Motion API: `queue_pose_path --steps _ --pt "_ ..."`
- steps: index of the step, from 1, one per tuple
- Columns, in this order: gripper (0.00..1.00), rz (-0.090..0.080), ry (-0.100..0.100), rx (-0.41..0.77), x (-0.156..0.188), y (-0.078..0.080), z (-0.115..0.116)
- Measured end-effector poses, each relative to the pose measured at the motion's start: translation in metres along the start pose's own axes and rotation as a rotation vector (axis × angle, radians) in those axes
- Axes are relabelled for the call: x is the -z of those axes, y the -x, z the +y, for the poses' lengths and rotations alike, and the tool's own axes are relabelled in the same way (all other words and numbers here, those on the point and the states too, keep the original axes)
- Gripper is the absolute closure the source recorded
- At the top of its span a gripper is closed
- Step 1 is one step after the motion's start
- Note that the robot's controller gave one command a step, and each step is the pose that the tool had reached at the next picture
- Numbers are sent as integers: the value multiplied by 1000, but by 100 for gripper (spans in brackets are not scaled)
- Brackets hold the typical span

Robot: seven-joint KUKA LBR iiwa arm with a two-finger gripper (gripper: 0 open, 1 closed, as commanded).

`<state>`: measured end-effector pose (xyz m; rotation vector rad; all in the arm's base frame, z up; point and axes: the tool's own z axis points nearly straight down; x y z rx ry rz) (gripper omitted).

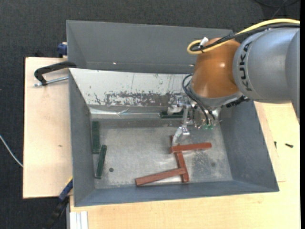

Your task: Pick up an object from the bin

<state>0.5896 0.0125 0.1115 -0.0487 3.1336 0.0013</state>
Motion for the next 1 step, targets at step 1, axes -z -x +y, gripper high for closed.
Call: queue_pose_path --steps 1 --pt "100 8 4 -68 -34 5 -18"
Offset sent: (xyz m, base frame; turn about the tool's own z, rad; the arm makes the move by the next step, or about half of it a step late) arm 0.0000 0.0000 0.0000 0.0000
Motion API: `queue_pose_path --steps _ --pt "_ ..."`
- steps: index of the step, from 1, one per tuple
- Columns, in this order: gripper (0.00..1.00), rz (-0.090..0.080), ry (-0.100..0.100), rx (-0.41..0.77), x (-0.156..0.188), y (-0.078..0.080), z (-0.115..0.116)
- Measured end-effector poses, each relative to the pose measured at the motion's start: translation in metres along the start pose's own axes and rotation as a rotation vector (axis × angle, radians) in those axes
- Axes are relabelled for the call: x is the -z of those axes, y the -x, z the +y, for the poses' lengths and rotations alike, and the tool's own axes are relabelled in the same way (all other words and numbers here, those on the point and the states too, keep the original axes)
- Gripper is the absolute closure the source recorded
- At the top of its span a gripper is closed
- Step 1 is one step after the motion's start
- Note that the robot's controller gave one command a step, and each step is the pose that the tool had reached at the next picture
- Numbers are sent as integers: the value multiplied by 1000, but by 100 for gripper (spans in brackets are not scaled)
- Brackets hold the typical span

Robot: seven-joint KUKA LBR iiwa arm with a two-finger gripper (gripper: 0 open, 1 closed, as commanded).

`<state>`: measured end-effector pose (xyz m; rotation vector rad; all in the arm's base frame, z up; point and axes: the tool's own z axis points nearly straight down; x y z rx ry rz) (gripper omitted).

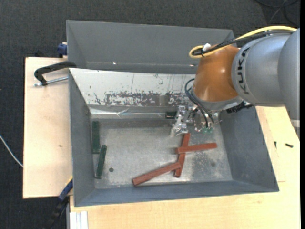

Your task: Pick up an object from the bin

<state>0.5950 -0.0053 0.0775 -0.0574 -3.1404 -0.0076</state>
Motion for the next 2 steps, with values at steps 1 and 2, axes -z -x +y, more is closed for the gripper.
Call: queue_pose_path --steps 1,2 --pt "0 4 -2 1 -2 -2 -1" --pt "0 4 -2 1 -2 -2 -1"
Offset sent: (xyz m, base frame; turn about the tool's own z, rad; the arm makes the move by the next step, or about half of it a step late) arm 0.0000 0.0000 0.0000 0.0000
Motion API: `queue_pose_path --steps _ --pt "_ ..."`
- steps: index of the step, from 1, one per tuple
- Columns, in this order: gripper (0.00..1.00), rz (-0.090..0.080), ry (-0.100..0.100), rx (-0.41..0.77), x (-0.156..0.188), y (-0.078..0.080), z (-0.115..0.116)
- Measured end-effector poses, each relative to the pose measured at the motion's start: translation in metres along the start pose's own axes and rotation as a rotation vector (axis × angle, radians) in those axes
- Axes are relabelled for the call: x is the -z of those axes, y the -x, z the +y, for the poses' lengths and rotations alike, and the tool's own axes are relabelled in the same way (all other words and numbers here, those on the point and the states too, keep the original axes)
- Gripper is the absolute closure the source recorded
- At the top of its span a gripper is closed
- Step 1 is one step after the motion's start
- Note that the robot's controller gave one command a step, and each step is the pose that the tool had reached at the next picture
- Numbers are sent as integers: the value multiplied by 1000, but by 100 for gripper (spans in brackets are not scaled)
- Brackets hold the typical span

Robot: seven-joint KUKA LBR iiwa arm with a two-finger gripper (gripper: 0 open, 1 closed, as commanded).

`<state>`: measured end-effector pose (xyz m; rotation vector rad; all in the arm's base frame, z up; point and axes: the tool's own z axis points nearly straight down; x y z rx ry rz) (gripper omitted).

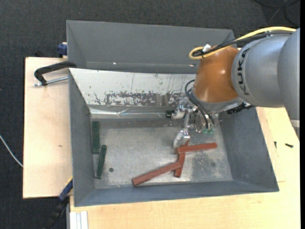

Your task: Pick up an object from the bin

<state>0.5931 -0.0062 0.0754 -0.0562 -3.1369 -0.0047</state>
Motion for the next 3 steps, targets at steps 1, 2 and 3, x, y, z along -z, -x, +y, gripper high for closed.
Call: queue_pose_path --steps 1,2,3 --pt "0 -15 5 -70 -1 -24 -37" --pt "0 -14 -5 -43 -2 -42 -59" --pt "0 -6 0 136 47 -53 -97"
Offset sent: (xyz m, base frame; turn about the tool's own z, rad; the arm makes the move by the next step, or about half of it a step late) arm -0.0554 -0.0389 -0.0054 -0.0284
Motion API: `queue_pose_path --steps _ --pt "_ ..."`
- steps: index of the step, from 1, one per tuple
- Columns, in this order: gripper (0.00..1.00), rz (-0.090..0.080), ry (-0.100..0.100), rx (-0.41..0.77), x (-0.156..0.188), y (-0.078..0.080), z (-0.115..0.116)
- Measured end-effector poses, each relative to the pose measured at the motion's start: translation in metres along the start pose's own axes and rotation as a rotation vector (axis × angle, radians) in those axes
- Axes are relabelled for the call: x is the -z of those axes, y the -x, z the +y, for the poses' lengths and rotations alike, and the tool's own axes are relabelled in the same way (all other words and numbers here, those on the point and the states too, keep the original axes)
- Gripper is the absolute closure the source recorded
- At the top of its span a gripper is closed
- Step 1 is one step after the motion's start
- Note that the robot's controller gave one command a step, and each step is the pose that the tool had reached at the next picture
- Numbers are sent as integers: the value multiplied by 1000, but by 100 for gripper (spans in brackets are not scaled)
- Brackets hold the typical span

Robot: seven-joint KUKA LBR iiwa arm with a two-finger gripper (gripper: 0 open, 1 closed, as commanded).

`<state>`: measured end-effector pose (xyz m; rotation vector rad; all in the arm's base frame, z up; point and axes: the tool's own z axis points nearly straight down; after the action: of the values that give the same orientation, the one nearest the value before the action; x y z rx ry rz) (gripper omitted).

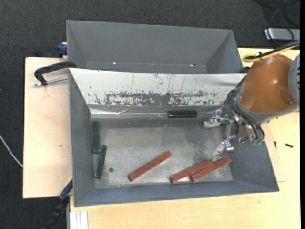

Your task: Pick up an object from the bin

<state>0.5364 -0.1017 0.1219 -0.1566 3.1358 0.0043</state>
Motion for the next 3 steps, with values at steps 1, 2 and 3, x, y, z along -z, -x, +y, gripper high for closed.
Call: queue_pose_path --steps 1,2,3 --pt "0 -3 -2 16 14 -3 -15" --pt "0 -7 -6 24 12 14 4" --pt "0 -3 -1 205 -26 -14 -3"
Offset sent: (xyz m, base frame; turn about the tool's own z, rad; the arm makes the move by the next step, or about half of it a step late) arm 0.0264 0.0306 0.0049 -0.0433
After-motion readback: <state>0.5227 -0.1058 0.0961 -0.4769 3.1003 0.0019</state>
